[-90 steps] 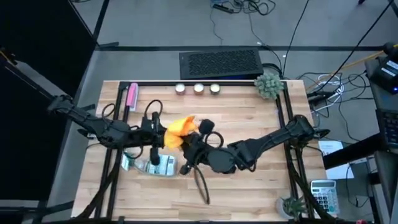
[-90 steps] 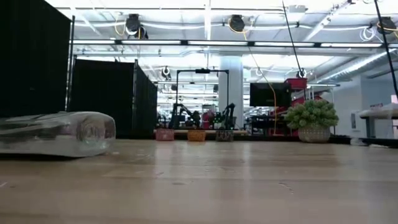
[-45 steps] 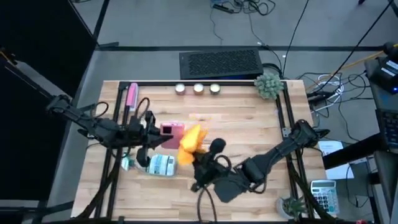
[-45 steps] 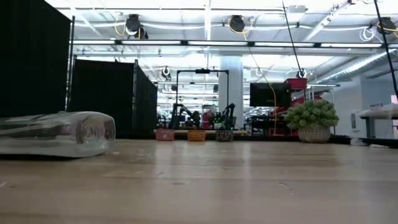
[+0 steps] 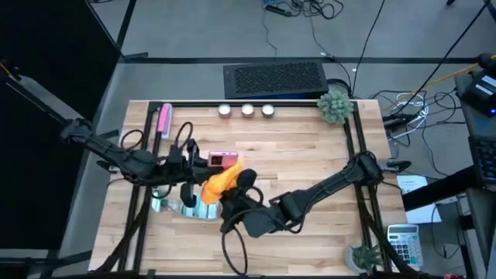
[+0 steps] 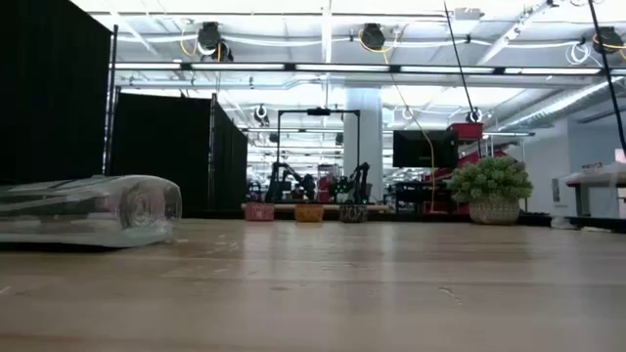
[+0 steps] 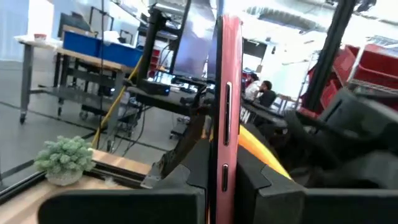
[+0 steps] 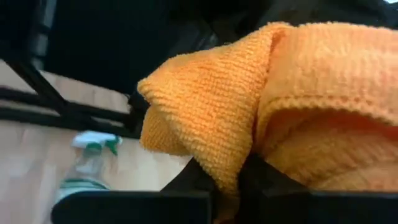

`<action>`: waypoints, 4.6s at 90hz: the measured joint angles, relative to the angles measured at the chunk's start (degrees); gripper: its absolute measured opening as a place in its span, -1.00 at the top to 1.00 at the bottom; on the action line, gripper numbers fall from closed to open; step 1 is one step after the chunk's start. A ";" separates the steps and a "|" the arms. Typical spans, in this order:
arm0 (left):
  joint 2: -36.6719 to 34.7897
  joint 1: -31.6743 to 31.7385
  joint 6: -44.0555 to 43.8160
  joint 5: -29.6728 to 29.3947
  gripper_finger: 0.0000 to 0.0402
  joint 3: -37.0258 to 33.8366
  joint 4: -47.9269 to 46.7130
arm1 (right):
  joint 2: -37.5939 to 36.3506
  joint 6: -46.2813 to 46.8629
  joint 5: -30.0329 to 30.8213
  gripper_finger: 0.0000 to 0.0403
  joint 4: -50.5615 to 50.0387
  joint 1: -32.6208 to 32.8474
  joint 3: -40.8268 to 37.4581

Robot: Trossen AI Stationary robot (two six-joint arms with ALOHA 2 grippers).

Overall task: Apply microfiber cloth
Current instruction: Wipe the back of the cellphone with a microfiber cloth

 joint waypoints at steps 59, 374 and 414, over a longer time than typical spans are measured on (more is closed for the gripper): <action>-0.41 -0.27 -0.05 1.63 0.95 0.07 0.67 | -3.01 5.96 2.87 0.98 -9.09 1.23 1.25; 8.20 1.25 8.51 13.50 0.95 -0.11 -11.39 | -11.91 69.24 -14.38 -0.18 -67.01 4.10 -7.52; 8.14 1.94 8.87 17.21 0.95 0.03 -8.63 | -12.44 35.91 -19.20 -0.18 -27.53 7.12 -6.08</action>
